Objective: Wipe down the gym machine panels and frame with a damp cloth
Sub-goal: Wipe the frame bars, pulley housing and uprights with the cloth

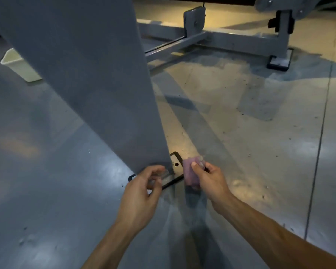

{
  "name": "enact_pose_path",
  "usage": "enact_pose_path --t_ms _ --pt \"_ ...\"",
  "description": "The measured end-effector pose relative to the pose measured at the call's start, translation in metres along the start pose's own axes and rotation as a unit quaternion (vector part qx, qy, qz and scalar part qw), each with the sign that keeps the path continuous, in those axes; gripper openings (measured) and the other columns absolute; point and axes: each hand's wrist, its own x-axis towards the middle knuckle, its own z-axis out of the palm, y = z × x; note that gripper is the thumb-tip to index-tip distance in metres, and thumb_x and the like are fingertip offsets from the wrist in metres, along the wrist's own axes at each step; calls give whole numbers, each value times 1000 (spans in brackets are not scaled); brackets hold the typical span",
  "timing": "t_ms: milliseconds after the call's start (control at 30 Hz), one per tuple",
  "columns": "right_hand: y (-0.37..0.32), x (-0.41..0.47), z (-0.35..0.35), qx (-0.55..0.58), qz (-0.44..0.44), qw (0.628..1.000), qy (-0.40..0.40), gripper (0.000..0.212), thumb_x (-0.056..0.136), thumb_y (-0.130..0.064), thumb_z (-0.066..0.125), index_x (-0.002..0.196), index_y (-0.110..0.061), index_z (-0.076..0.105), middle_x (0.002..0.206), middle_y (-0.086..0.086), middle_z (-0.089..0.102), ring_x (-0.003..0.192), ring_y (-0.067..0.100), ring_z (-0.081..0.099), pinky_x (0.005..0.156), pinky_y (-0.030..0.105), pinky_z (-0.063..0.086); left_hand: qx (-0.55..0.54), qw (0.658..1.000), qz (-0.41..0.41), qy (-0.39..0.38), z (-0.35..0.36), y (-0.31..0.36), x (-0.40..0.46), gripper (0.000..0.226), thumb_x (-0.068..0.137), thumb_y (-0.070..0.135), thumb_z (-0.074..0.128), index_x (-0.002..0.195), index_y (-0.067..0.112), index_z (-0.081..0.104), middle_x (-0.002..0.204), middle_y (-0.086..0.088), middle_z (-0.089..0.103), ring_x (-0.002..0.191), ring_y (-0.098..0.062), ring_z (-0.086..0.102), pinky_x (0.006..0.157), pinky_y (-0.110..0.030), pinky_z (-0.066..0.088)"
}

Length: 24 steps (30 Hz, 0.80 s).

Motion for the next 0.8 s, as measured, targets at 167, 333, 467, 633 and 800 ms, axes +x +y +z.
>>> enact_pose_path --t_ms 167,333,467,633,800 --pt "0 31 -3 -127 -9 992 20 18 102 -34 58 88 -27 67 86 4 73 80 19 69 75 37 57 111 993 23 -35 -4 2 8 41 100 12 59 129 40 61 121 29 66 108 5 64 89 -16 51" --pt "-7 54 12 -162 -23 986 -17 16 99 -30 64 95 -17 73 84 -1 73 79 18 68 75 36 56 171 981 33 -89 -16 15 16 45 101 15 55 141 35 55 133 27 63 119 7 59 98 -13 46" --pt "-13 59 24 -220 -89 971 -12 13 95 -28 68 93 -15 70 84 1 72 81 21 66 71 31 49 219 967 15 -127 -25 25 18 48 103 22 56 146 42 48 138 27 58 121 6 56 93 -2 35" --pt "-17 63 28 -274 -103 955 -40 20 97 -29 62 91 -12 70 94 12 75 93 30 69 72 30 46 230 962 -6 -144 -26 29 24 48 104 26 56 143 49 42 142 23 57 122 2 58 91 -5 40" --pt "-10 59 43 -260 -60 958 -102 22 101 -23 57 97 -8 73 103 10 74 97 26 68 74 25 43 242 959 -7 -144 -25 28 22 56 103 21 58 136 61 37 138 28 58 119 5 59 90 -2 40"
